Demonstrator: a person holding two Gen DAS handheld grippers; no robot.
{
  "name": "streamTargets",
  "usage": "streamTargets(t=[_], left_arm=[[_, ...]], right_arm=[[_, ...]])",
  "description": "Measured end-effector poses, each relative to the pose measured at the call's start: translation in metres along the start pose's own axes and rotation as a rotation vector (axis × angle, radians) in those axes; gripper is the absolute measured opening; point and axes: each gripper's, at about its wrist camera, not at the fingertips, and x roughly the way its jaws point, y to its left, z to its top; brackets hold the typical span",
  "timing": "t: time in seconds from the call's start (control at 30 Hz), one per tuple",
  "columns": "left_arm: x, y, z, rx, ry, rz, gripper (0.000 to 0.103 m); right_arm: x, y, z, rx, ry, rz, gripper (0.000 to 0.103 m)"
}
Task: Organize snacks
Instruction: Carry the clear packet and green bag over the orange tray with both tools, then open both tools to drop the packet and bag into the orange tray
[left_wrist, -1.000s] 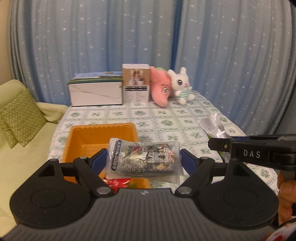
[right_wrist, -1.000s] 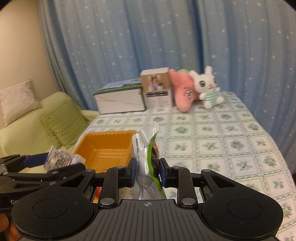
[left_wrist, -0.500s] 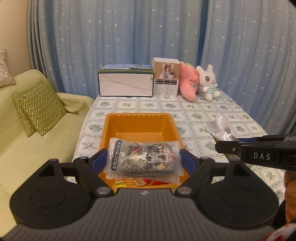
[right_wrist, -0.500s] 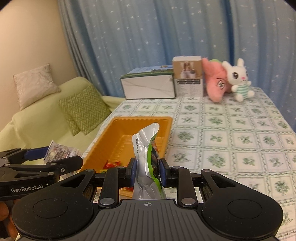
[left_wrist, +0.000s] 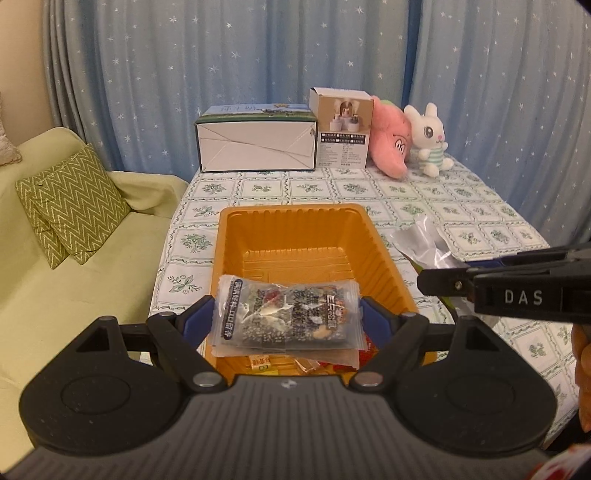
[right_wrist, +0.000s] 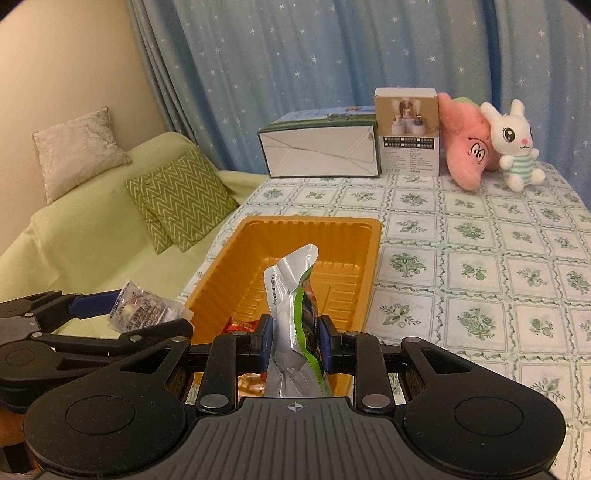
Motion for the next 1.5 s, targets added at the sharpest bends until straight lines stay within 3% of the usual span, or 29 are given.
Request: streamTargets(t=[0.9,1.37,1.5], left_arm=[[0.117,0.021,0.041,0.154,0.087,-0.086,0.082],[0.141,0.021,0.042,0.117,0.106,-0.123,0.083],[0.142,0.022,0.042,0.133,0.102,-0.092,0.090]], right_arm=[[0.095,-0.032,0.039,0.031,0.069,0.001,0.026],[0.110,-0.039,0.040,0.045,0.077,-0.006,0.026],[0.109,-0.040,0.040,0.048,0.076,-0.007,0.026]])
